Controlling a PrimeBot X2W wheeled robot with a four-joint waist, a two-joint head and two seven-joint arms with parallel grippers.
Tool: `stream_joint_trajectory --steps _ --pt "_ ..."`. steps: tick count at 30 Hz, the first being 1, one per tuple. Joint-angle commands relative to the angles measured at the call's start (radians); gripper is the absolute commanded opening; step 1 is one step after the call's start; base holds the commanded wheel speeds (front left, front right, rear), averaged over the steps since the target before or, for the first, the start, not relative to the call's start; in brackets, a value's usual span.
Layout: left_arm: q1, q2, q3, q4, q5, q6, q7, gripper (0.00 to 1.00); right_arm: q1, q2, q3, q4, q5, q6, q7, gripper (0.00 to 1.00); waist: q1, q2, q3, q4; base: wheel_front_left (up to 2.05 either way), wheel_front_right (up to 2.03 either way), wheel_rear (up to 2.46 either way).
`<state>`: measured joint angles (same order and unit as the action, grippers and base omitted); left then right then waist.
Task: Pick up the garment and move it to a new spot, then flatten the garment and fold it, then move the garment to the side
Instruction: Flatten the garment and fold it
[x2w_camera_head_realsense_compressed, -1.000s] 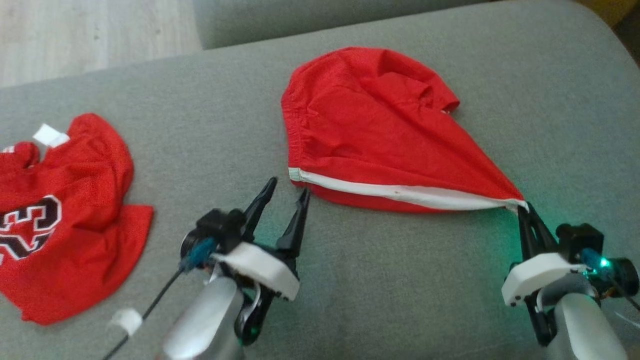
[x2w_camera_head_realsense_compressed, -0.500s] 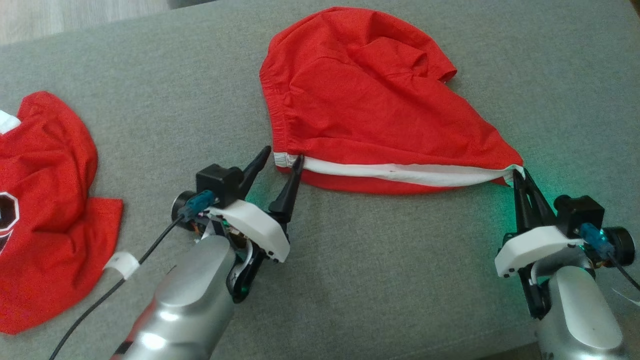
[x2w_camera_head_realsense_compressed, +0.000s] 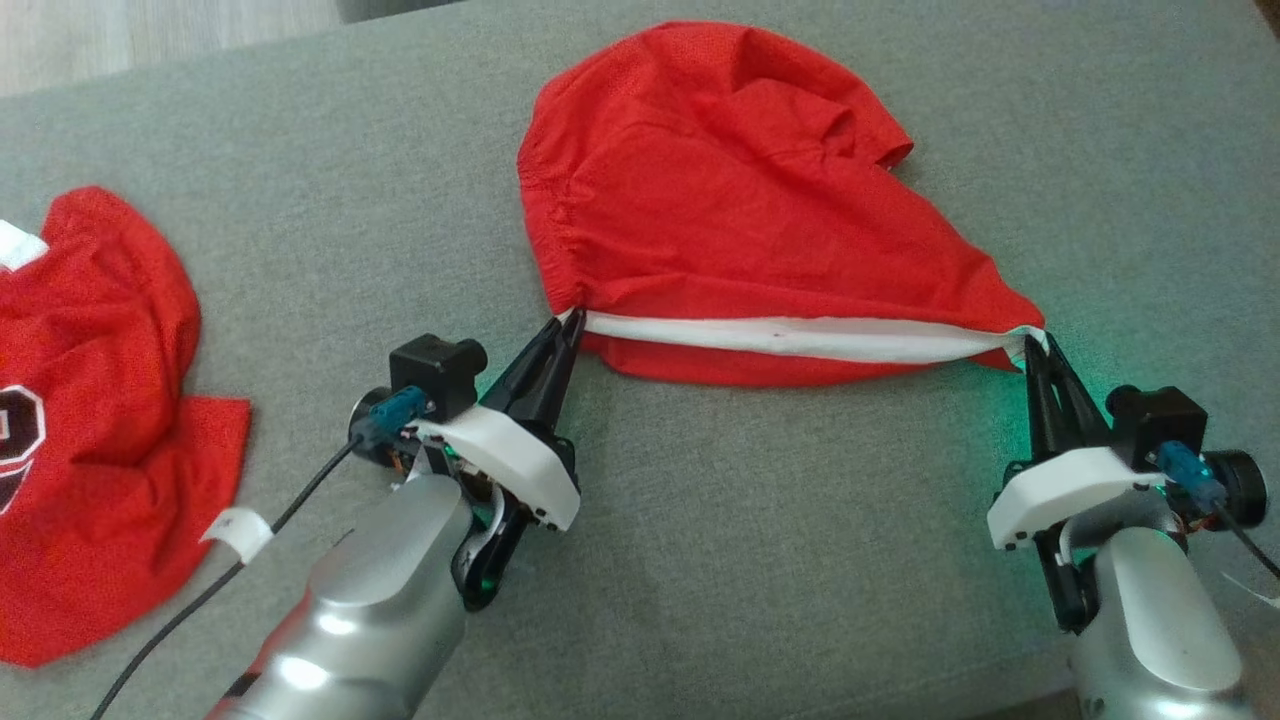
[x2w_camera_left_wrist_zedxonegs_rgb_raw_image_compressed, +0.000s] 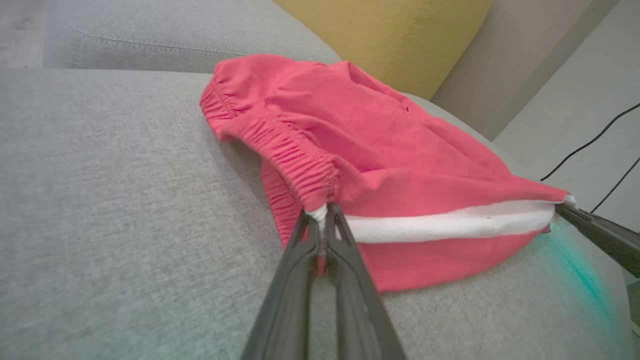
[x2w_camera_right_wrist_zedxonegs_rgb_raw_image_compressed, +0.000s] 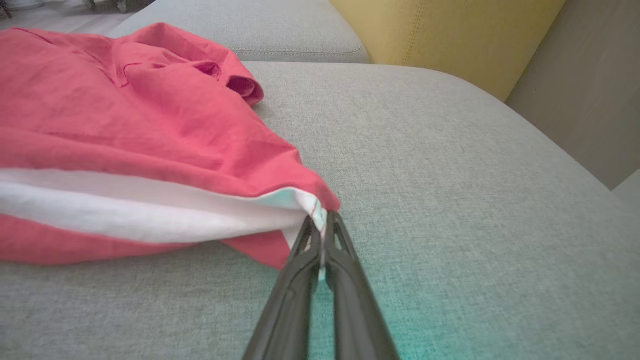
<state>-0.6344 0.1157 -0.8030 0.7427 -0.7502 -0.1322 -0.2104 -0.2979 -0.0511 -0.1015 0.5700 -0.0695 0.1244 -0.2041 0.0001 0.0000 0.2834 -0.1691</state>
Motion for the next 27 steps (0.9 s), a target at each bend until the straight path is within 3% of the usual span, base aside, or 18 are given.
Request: stream_joint_trajectory --steps 1,13,20,27 --pt "-0.042 0.022 0.020 -0.015 -0.003 0.002 -0.017 0.00 -0.025 0.000 0.019 -0.022 -0.001 0.006 -0.014 0.00 -0.0001 0.0000 -0.012 0.002 0.00 0.00 0.00" --pt "-0.046 0.081 -0.005 -0.044 0.022 0.004 -0.046 0.00 -0.053 -0.024 0.109 -0.105 0.029 0.006 -0.043 0.00 -0.0001 0.0000 -0.143 0.025 0.00 0.00 0.00" --pt "-0.161 0.161 0.037 -0.125 0.033 0.035 -0.008 0.00 -0.189 -0.119 0.248 -0.212 0.084 0.006 -0.006 0.00 -0.0001 0.0000 -0.234 0.032 0.00 0.00 0.00" --pt "-0.277 0.222 0.071 -0.208 0.053 0.073 0.037 0.00 -0.363 -0.192 0.320 -0.250 0.135 0.006 0.015 0.00 -0.0001 0.0000 -0.286 0.028 0.00 0.00 0.00"
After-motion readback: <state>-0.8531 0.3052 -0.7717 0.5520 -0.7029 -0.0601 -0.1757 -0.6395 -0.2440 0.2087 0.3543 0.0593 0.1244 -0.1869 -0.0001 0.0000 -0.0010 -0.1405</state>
